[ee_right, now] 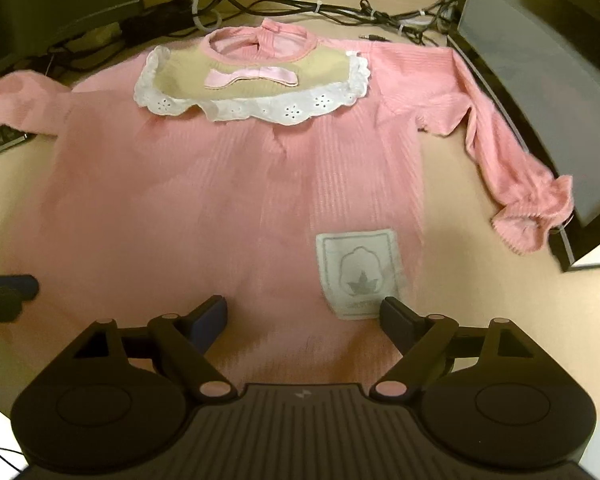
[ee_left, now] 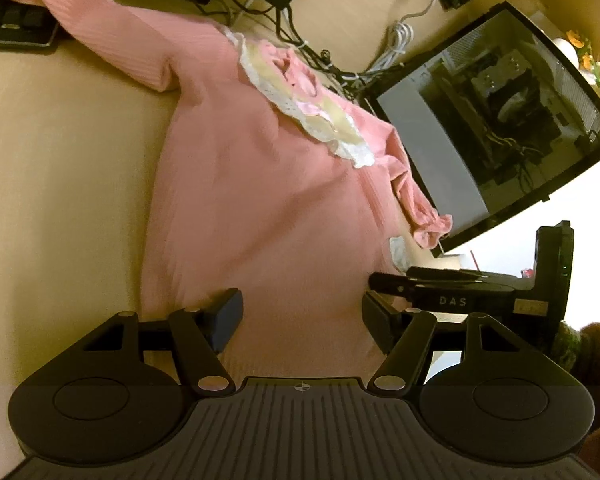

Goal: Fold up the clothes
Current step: 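Move the left tool toward the sleeve cuff beside the keyboard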

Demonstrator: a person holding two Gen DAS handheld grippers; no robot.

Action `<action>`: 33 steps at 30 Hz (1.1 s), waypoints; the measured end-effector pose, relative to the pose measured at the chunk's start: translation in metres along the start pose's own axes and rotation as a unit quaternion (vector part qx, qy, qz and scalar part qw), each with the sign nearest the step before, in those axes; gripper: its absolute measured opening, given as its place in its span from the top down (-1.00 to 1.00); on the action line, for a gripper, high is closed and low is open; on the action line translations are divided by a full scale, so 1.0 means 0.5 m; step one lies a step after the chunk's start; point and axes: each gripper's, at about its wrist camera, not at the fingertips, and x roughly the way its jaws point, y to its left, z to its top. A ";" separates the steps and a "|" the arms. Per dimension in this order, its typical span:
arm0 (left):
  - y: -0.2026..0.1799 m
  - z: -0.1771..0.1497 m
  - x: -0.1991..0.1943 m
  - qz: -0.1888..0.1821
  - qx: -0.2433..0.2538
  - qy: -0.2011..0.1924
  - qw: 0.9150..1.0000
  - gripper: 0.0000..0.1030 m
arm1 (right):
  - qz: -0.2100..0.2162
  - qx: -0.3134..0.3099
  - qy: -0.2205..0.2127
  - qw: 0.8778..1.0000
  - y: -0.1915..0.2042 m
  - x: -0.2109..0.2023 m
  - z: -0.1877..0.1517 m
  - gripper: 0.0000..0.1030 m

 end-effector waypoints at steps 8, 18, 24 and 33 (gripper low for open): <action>-0.007 -0.005 -0.021 0.025 0.006 -0.015 1.000 -0.49 | -0.026 -0.052 -0.019 0.998 0.003 -0.031 -0.004 -0.49; -0.048 0.016 0.018 0.023 0.031 -0.035 0.999 -0.49 | -0.005 -0.065 -0.023 0.998 0.008 -0.033 -0.048 -0.36; -0.041 -0.008 0.026 0.061 0.043 -0.023 0.997 -0.47 | 0.015 -0.057 -0.023 0.998 -0.024 -0.041 -0.075 -0.48; -0.030 -0.043 -0.017 0.100 0.045 -0.007 0.994 -0.46 | 0.027 -0.075 -0.026 0.996 -0.055 -0.052 -0.100 -0.49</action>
